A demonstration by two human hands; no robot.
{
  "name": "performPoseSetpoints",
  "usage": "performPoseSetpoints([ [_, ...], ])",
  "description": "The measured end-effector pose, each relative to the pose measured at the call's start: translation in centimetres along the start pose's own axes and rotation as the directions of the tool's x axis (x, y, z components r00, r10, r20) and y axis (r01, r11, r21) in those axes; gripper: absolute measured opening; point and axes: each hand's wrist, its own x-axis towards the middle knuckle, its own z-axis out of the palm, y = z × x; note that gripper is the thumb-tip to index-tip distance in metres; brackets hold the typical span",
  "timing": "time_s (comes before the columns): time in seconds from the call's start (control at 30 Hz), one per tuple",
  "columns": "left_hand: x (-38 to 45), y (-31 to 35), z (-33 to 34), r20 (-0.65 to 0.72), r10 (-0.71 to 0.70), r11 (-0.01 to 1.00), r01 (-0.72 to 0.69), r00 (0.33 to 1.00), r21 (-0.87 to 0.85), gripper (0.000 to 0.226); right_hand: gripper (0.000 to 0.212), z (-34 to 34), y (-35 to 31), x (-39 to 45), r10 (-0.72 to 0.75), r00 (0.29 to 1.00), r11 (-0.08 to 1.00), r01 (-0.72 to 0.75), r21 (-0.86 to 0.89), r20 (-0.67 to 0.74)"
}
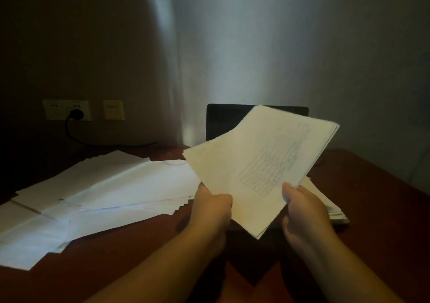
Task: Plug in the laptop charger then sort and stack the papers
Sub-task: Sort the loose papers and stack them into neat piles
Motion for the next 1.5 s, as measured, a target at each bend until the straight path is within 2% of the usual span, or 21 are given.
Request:
performPoseSetpoints([
  [0.07, 0.9, 0.3, -0.1, -0.020, -0.021, 1.000, 0.021, 1.000, -0.003, 0.033, 0.013, -0.4, 0.1, 0.1, -0.019, 1.000, 0.999, 0.019, -0.026, -0.012],
  [0.17, 1.8, 1.9, -0.9, -0.016, -0.046, 0.999, 0.046, 0.999, 0.021, 0.032, 0.008, -1.1, 0.1, 0.9, -0.002, 0.998, 0.999, 0.004, 0.046, -0.057],
  [0.23, 2.1, 3.3, -1.4, 0.034, -0.050, 0.999, 0.049, 0.998, 0.021, 0.031, 0.012, -1.6, 0.1, 1.4, 0.006, 0.996, 0.997, 0.001, 0.071, -0.088],
  [0.3, 2.2, 4.3, -1.9, 0.108, -0.073, 0.995, 0.079, 0.991, -0.058, 0.027, 0.012, -1.8, -0.1, 1.7, 0.002, 0.994, 0.995, 0.009, 0.102, -0.107],
  [0.33, 2.3, 4.6, -2.1, 0.138, -0.074, 0.993, 0.085, 0.988, -0.081, 0.026, 0.014, -1.9, -0.2, 1.8, -0.008, 0.994, 0.993, 0.021, 0.118, -0.112],
  [0.4, 3.0, 4.9, -2.4, 0.157, -0.066, 0.996, 0.075, 0.985, -0.052, 0.035, 0.034, -2.0, -0.3, 2.0, -0.053, 0.986, 0.987, 0.075, 0.140, -0.156],
  [0.47, 4.0, 4.8, -2.6, 0.152, -0.065, 0.998, 0.064, 0.986, 0.008, 0.043, 0.057, -2.2, -0.4, 2.2, -0.139, 0.963, 0.983, 0.163, 0.087, -0.233],
  [0.53, 4.8, 4.6, -2.5, 0.146, -0.072, 0.996, 0.063, 0.987, 0.068, 0.041, 0.067, -2.5, -0.2, 2.3, -0.242, 0.935, 0.970, 0.239, -0.044, -0.259],
  [0.63, 6.4, 3.7, -2.1, 0.095, -0.028, 0.973, 0.005, 0.995, 0.230, 0.034, 0.060, -2.9, 0.7, 2.9, -0.319, 0.916, 0.942, 0.278, -0.190, -0.243],
  [0.7, 7.3, 2.9, -1.7, 0.059, 0.025, 0.937, -0.044, 0.998, 0.347, 0.034, 0.055, -3.3, 1.2, 3.4, -0.318, 0.911, 0.941, 0.268, -0.209, -0.262],
  [0.9, 9.5, 0.3, -0.6, 0.034, 0.249, 0.792, -0.224, 0.968, 0.568, 0.053, 0.051, -4.7, 2.4, 4.9, -0.337, 0.903, 0.917, 0.250, -0.311, -0.266],
  [0.97, 9.8, -0.2, -0.5, 0.031, 0.285, 0.743, -0.241, 0.958, 0.624, 0.058, 0.050, -4.9, 2.8, 5.4, -0.362, 0.892, 0.899, 0.258, -0.353, -0.271],
  [1.13, 10.1, -1.1, -0.7, 0.019, 0.344, 0.637, -0.249, 0.939, 0.730, 0.070, 0.057, -5.4, 3.2, 6.0, -0.489, 0.809, 0.811, 0.285, -0.510, -0.326],
  [1.23, 10.1, -1.5, -1.0, 0.014, 0.379, 0.572, -0.246, 0.925, 0.782, 0.066, 0.057, -5.6, 3.1, 5.7, -0.611, 0.739, 0.719, 0.368, -0.590, -0.283],
  [1.33, 9.9, -1.7, -1.5, 0.013, 0.404, 0.493, -0.230, 0.915, 0.839, 0.062, 0.047, -5.2, 3.4, 5.2, -0.724, 0.668, 0.603, 0.488, -0.631, -0.174],
  [1.5, 9.4, -1.1, -3.1, -0.012, 0.402, 0.485, -0.202, 0.915, 0.851, 0.050, 0.038, -3.0, 4.7, 4.7, -0.693, 0.719, 0.523, 0.551, -0.650, 0.053],
])
